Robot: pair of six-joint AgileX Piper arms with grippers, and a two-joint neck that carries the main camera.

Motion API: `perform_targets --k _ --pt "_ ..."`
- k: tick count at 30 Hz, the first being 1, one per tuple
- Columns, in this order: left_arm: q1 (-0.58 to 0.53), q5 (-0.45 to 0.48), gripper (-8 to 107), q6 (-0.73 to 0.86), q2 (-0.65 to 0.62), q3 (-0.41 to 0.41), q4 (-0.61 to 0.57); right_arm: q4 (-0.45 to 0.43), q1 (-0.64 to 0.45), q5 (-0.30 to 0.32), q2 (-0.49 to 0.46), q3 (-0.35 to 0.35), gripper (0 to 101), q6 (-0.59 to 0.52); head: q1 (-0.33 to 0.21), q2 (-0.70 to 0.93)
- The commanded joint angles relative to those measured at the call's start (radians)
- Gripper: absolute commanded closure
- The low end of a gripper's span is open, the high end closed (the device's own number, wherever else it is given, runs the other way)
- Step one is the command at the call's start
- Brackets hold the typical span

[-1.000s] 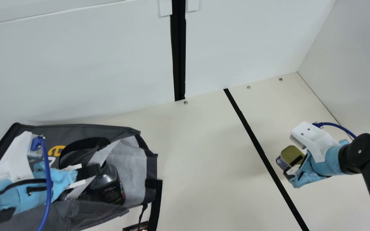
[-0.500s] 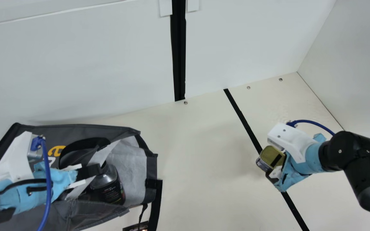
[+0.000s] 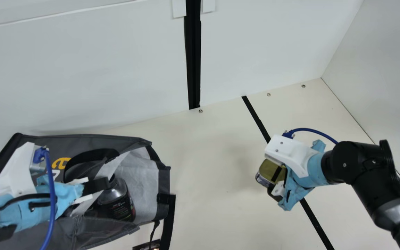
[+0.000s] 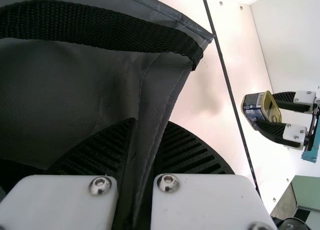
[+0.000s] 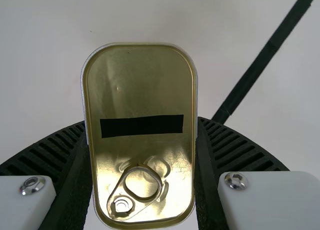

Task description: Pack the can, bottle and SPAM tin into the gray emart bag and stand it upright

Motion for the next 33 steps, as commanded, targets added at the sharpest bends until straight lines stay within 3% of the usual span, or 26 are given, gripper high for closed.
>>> perform_targets --k 1,33 --pt "0.0 0.0 107 0.0 0.0 0.0 0.0 -0.003 0.027 0.0 0.0 -0.001 101 0.004 -0.023 -0.002" --pt "0.0 0.0 107 0.0 0.0 0.0 0.0 0.04 0.361 0.012 -0.011 -0.009 101 0.026 -0.023 -0.002"
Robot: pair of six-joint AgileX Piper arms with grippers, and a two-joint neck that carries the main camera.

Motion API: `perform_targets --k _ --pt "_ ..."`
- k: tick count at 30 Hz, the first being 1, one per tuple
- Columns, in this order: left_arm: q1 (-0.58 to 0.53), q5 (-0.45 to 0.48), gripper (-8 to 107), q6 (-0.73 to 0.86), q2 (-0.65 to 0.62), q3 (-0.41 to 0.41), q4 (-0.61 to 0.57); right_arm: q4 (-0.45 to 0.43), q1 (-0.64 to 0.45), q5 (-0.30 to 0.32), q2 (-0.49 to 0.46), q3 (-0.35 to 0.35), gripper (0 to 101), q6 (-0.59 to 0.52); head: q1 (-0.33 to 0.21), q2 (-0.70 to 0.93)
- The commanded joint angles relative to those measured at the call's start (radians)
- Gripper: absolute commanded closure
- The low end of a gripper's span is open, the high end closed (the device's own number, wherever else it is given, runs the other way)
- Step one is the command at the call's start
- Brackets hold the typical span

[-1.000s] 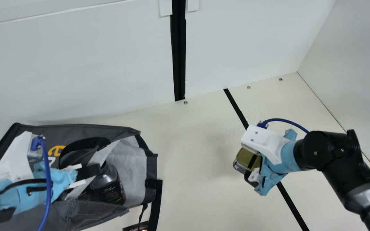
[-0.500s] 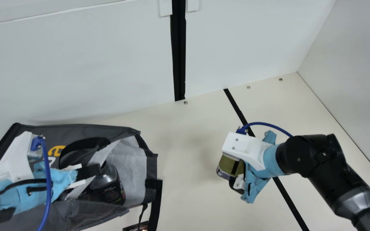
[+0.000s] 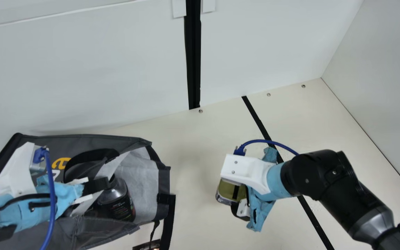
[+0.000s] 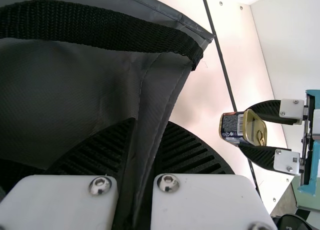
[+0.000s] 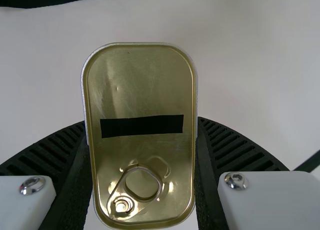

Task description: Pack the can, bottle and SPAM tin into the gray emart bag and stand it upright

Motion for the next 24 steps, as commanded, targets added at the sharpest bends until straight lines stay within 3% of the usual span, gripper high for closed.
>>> perform_targets --k 1,16,24 --pt "0.0 0.0 107 0.0 0.0 0.0 0.0 0.005 0.02 0.001 0.0 0.003 101 -0.001 -0.023 -0.001" --pt "0.0 0.0 107 0.0 0.0 0.0 0.0 0.041 0.13 0.001 0.001 0.004 101 -0.019 -0.023 -0.001" --pt "0.0 0.0 107 0.0 0.0 0.0 0.0 0.147 0.129 -0.02 0.007 0.017 101 -0.097 -0.023 -0.001"
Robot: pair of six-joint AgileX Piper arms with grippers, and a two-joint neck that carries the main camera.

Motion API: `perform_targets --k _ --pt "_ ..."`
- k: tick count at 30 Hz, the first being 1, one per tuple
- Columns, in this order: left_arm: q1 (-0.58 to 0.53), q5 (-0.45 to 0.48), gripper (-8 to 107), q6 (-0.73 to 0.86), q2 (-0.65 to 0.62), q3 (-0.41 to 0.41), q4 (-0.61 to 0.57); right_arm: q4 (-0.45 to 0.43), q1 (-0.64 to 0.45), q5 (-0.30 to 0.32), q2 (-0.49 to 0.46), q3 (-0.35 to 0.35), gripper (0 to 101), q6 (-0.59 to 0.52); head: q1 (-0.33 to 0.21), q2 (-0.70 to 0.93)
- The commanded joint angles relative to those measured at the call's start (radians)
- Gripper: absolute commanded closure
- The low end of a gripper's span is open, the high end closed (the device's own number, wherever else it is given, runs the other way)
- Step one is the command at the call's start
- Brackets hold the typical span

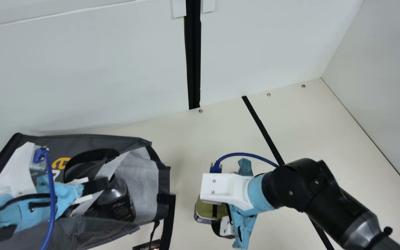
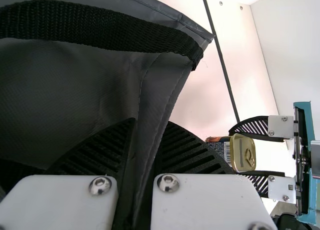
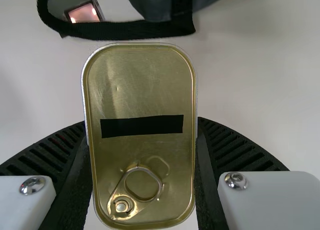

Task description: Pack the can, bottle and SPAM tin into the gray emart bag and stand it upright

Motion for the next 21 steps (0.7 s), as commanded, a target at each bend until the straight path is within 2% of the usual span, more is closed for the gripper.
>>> perform_targets --k 1,14,21 --pt "0.0 0.0 107 0.0 0.0 0.0 0.0 0.055 -0.007 -0.007 0.001 0.006 101 -0.033 -0.023 -0.002" --pt "0.0 0.0 107 0.0 0.0 0.0 0.0 0.385 -0.1 -0.005 0.01 0.051 101 -0.271 -0.023 -0.002" --pt "0.0 0.0 107 0.0 0.0 0.0 0.0 0.533 -0.141 -0.01 0.019 0.078 101 -0.367 -0.023 -0.002"
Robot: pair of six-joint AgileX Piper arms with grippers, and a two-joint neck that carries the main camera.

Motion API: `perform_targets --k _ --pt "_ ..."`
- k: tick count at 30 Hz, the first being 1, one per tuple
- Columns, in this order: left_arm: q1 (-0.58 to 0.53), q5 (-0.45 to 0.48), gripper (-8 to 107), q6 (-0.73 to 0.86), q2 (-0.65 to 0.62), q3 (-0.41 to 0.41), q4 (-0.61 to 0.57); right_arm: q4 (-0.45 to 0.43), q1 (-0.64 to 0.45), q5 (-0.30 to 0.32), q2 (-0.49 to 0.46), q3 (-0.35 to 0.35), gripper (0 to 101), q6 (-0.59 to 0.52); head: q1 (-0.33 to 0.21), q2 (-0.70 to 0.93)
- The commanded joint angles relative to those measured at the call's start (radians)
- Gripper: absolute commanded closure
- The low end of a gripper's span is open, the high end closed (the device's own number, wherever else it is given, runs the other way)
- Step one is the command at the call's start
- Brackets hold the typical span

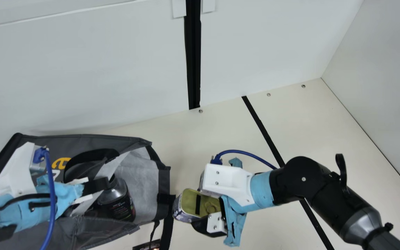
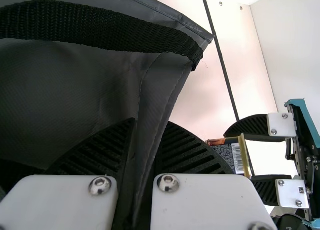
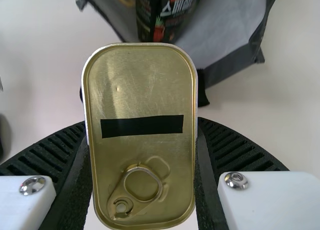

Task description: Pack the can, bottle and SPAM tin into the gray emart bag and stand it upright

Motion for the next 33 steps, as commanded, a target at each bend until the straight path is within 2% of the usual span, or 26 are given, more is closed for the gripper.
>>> perform_targets --k 1,13,33 --pt "0.0 0.0 107 0.0 0.0 0.0 0.0 0.064 -0.005 -0.002 0.004 0.006 101 -0.031 -0.023 -0.001" --pt "0.0 0.0 107 0.0 0.0 0.0 0.0 0.205 0.009 -0.057 0.074 0.017 101 -0.14 -0.023 -0.001" --pt "0.0 0.0 107 0.0 0.0 0.0 0.0 0.3 0.13 -0.153 0.245 -0.077 101 -0.179 -0.023 -0.001"
